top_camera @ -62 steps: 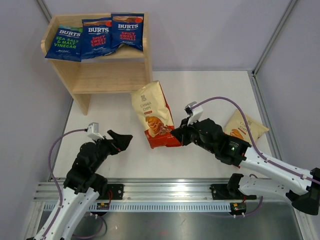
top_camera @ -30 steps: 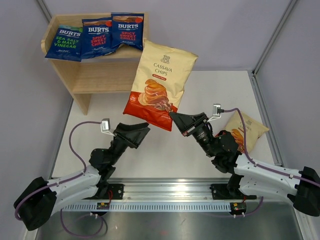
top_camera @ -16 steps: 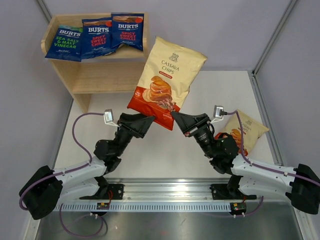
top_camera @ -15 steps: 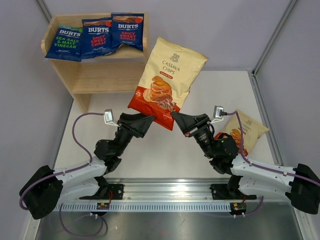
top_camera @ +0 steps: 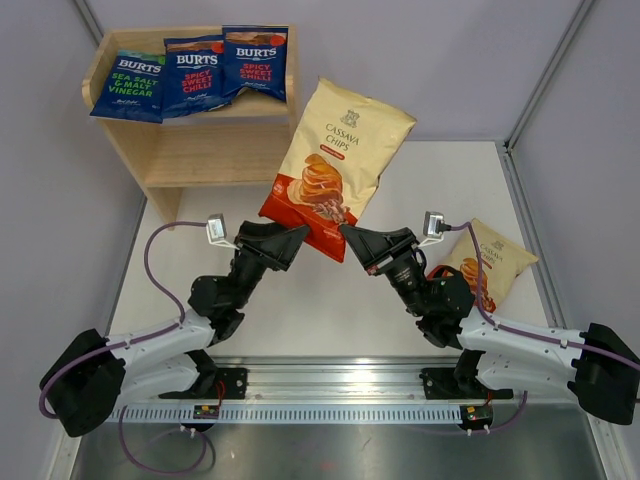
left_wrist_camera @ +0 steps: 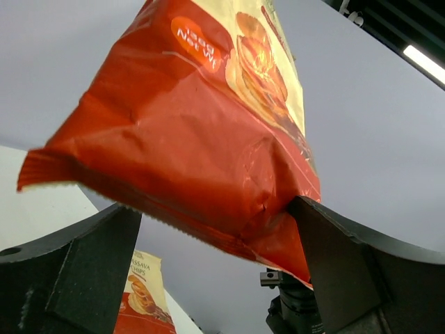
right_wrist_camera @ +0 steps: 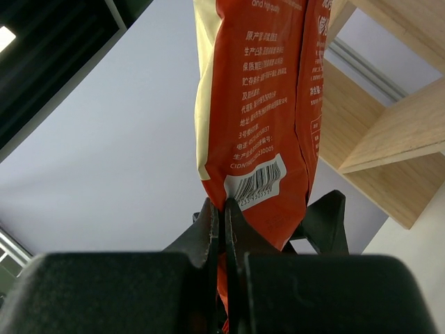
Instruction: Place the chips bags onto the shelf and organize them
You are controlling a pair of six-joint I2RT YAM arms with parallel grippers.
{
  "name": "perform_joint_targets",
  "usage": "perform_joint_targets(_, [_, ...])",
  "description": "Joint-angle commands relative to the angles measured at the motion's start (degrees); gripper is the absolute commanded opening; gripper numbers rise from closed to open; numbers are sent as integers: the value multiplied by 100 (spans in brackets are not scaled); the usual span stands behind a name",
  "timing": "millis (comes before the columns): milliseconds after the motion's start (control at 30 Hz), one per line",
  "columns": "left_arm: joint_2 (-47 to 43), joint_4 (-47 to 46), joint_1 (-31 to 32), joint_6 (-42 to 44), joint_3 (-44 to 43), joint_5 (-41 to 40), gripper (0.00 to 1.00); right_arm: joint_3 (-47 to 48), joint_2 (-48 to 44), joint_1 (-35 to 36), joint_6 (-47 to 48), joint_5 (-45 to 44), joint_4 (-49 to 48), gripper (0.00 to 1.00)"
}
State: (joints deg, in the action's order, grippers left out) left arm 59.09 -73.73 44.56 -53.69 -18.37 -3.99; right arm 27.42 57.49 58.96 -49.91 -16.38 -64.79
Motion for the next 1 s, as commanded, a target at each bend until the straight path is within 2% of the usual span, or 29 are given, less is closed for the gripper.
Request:
perform_joint_targets(0, [-187,-2163,18,280,-228,-217,93,158,-10,125,-124,399,-429,0])
perform_joint_targets(133, [-372,-2163,18,263,-211,-172,90,62,-45,116,-186,390,-490,0])
perform_joint_targets(267, [-512,-2163,27,219,-176,-251,70,44,16,116,-229,425,-551,0])
perform_joint_targets(400, [-627,-2163,44,166,-27,-506,57,-26,218,133,-274,434,-832,0])
perform_joint_targets(600, [-662,-2163,44,140,123,-822,50,-88,429,221,-212,373,-982,0])
perform_joint_targets(700, [-776,-2093,36,175,228,-884,39,-175,517,221,-203,303,-1105,0])
perform_joint_targets(733, [-828,-2014,44,192,246,-867,32,-202,474,221,-151,241,-1079,0])
perform_joint_targets(767, [-977,-1770,44,245,290,-841,27,-228,438,221,-124,206,-1036,2])
perform_joint_targets(800, [-1057,-1593,44,263,299,-823,21,-237,395,221,-107,145,-974,13])
perform_joint_targets(833, [-1127,-1409,44,289,299,-788,14,-237,298,221,-20,127,-834,16])
perform_joint_targets(900, [-1346,-1013,44,412,343,-691,11,-255,123,221,42,30,-667,27])
perform_joint_targets(933, [-1434,-942,44,438,378,-656,10,-272,43,221,138,-5,-527,44])
perform_joint_targets(967, [-1583,-819,36,499,474,-595,10,-281,-44,221,183,-66,-412,52])
